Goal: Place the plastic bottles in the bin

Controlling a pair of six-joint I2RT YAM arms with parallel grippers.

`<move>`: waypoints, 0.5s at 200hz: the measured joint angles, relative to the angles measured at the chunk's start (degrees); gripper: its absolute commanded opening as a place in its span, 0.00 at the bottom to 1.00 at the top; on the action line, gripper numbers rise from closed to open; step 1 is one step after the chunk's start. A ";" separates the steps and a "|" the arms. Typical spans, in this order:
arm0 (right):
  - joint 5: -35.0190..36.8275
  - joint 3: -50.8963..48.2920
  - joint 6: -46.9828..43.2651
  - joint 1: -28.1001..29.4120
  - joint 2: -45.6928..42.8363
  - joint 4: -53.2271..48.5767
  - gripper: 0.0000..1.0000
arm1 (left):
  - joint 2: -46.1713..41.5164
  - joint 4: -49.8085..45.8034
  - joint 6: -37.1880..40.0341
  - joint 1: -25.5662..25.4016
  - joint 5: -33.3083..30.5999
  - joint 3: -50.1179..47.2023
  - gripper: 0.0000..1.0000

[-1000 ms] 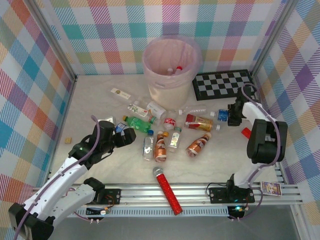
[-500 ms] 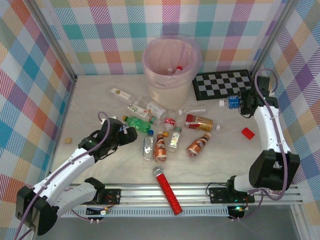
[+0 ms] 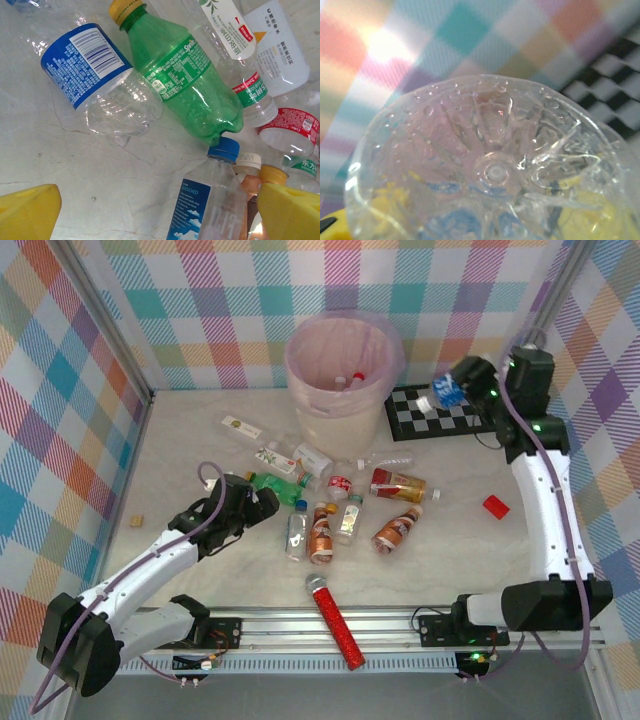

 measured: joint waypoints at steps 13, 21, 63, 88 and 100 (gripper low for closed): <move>-1.46 2.32 -5.16 3.65 2.16 3.15 0.28 | -0.33 0.31 -1.05 0.11 0.00 -0.61 1.00; -2.51 3.39 -7.80 5.53 3.50 4.90 0.28 | -0.70 0.24 -1.51 0.11 0.09 -0.92 1.00; -6.40 11.26 -18.82 11.04 14.29 11.50 0.28 | -3.85 -0.42 -2.54 0.11 0.48 -1.01 1.00; -6.12 16.98 -24.41 13.20 21.68 12.22 0.28 | -6.36 -0.90 -3.02 0.11 0.48 -1.11 1.00; -5.81 19.96 -26.53 14.03 25.18 11.85 0.29 | -7.58 -1.42 -3.54 0.11 0.59 -1.36 1.00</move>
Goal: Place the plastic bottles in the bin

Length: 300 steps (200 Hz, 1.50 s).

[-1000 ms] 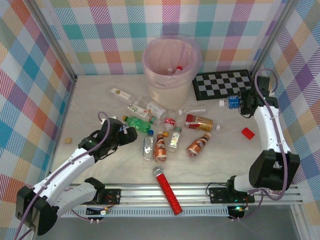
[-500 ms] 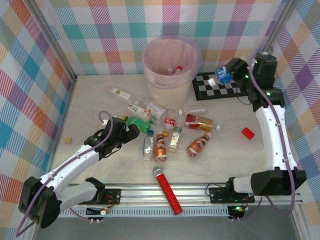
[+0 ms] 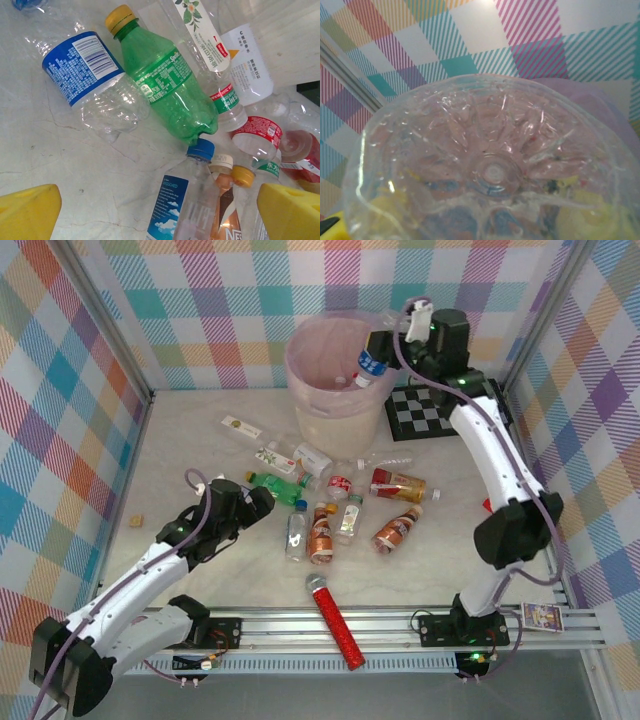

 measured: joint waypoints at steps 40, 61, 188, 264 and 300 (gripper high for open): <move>1.73 12.44 -7.10 3.04 11.98 -3.13 0.32 | -1.07 -0.98 -0.15 0.00 2.05 -0.72 1.00; 3.72 18.78 -11.08 5.31 17.57 -6.25 0.34 | -0.15 -2.10 0.02 0.00 3.13 -0.72 1.00; 11.96 25.81 -21.22 9.29 26.95 -14.49 0.93 | 4.50 -1.84 -0.24 0.17 3.50 2.03 1.00; 11.30 27.76 -20.65 9.29 20.57 -19.52 0.99 | 9.73 4.81 -4.04 5.29 3.80 0.92 1.00; 9.73 17.35 -17.86 9.29 5.01 -19.23 0.99 | 14.53 11.23 -6.73 6.21 3.98 -1.90 1.00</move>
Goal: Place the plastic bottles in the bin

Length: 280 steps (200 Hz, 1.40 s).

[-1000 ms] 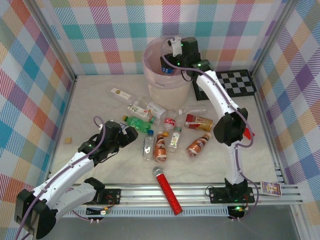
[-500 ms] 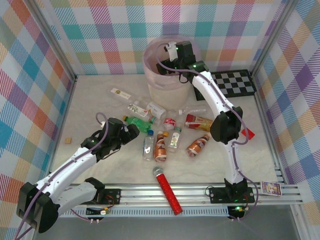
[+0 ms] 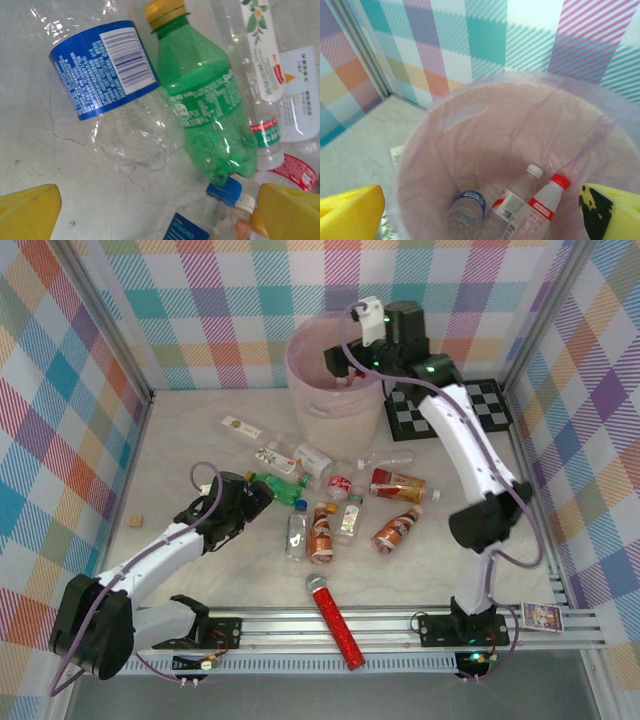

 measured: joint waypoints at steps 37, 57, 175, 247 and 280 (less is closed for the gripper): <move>-0.15 -17.62 2.34 -0.85 -19.80 2.58 0.99 | 6.25 5.53 -0.20 1.66 1.53 -0.22 1.00; -0.37 -29.29 3.41 -1.51 -30.36 3.72 0.99 | 9.29 8.13 -0.17 2.43 2.19 -0.22 0.98; 6.64 -70.69 18.71 -4.74 -60.57 -2.14 0.99 | 15.47 17.07 -1.01 3.48 2.80 -2.47 0.71; 5.49 -77.46 29.83 -7.85 -59.74 -1.57 0.99 | 7.93 11.76 2.10 2.67 0.83 -2.45 0.60; 5.46 -78.49 33.48 -9.40 -58.75 0.02 0.99 | 1.40 4.48 4.72 2.64 -0.92 -0.74 0.58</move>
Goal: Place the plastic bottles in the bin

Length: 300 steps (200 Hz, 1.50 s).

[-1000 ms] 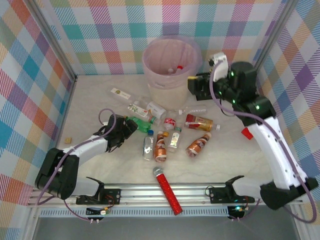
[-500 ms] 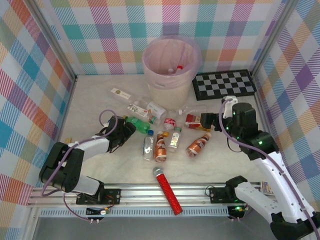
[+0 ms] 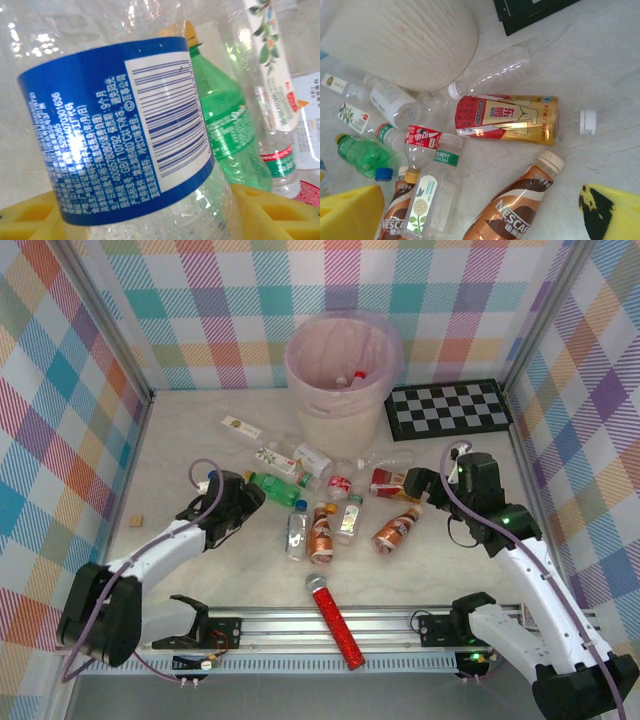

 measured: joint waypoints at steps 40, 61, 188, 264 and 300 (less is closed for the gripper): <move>-3.63 -1.20 3.61 -2.80 2.58 1.73 0.99 | -8.61 -10.91 7.78 -0.35 -1.25 9.79 0.50; -5.95 -1.64 5.27 -3.82 4.85 2.78 0.99 | -9.25 -14.47 12.11 -0.35 -0.07 17.00 0.50; -17.49 -3.91 7.78 -7.63 7.65 3.37 0.99 | 24.24 -11.52 28.81 -1.51 23.56 62.18 0.35; -18.25 -4.76 7.30 -7.67 5.62 1.86 0.99 | 54.29 -20.02 29.75 -3.56 27.23 104.32 0.31; -17.81 -4.85 6.23 -7.82 5.31 0.79 0.99 | 63.14 -27.10 31.41 -4.85 27.28 116.65 0.31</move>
